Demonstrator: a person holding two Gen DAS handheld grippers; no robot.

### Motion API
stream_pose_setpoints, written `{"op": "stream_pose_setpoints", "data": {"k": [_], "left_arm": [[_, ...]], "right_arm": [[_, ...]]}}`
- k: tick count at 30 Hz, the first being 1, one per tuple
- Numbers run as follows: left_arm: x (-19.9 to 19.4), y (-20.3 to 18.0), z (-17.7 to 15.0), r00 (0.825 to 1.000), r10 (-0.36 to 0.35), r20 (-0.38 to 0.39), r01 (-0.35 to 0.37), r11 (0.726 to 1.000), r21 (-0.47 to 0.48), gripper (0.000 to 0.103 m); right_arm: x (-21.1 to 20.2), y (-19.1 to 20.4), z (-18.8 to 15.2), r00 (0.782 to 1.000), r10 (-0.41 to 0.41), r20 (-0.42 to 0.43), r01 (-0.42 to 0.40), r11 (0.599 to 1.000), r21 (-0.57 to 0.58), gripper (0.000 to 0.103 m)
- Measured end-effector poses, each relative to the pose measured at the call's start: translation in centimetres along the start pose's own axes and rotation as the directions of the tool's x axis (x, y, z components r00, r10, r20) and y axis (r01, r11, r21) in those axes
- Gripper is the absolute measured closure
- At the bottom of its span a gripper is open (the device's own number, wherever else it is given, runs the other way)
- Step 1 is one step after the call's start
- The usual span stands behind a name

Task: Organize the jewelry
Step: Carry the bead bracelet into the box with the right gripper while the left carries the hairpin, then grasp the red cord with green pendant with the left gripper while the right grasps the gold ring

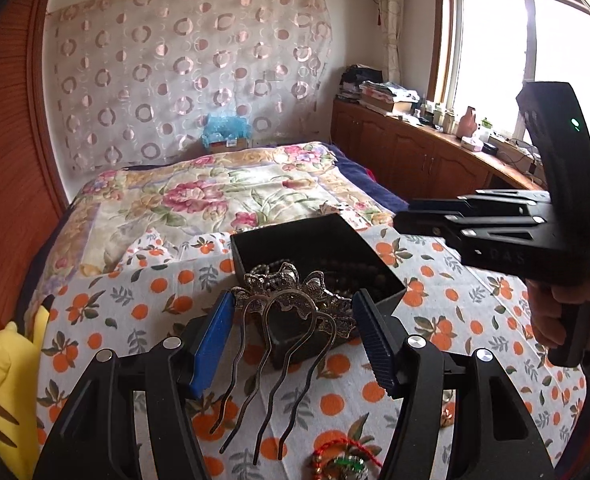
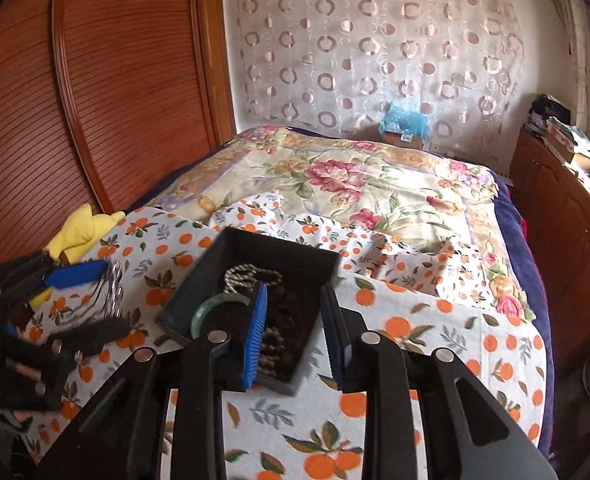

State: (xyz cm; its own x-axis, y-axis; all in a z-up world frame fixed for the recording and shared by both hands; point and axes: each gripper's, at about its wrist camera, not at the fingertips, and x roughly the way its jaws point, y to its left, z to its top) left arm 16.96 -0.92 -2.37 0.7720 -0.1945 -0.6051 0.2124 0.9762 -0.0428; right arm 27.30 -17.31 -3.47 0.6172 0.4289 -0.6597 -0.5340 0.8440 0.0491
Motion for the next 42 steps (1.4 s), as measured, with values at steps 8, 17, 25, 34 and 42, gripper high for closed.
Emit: {"op": "stream_pose_setpoints", "data": {"k": [8,17,25,34,42], "left_arm": [[3.3,-1.7,2.1,0.999,0.029,-0.032,-0.028,0.999,0.044,0.044],[6.5,-2.1,4.4,0.996,0.070,-0.056,-0.066,0.996,0.059,0.047],[6.7,-2.2,4.4,0.996,0.068,-0.065,-0.065,0.997,0.045,0.047],[1.7,-3.4,1.3,0.999,0.019,-0.026,-0.017,0.996,0.083,0.047],[-1.5,-2.8,-2.7,0.999,-0.009,-0.036,0.012,0.997,0.075,0.047]], "right_arm": [[-0.6,-2.8,-3.6,0.999,-0.026,-0.023,0.026,0.999,0.026,0.073],[-1.0,-4.7,-7.4,0.999,-0.016,-0.036,0.018,0.998,0.056,0.073],[-2.6,-4.2,-8.9,1.000,0.006,-0.012,-0.006,0.999,0.054,0.073],[-3.2,-1.1,-11.1,0.998,0.054,-0.020,-0.054,0.998,0.017,0.073],[-2.2,1.7,-13.2,0.992,0.086,-0.088,-0.088,0.996,-0.026,0.073]]}}
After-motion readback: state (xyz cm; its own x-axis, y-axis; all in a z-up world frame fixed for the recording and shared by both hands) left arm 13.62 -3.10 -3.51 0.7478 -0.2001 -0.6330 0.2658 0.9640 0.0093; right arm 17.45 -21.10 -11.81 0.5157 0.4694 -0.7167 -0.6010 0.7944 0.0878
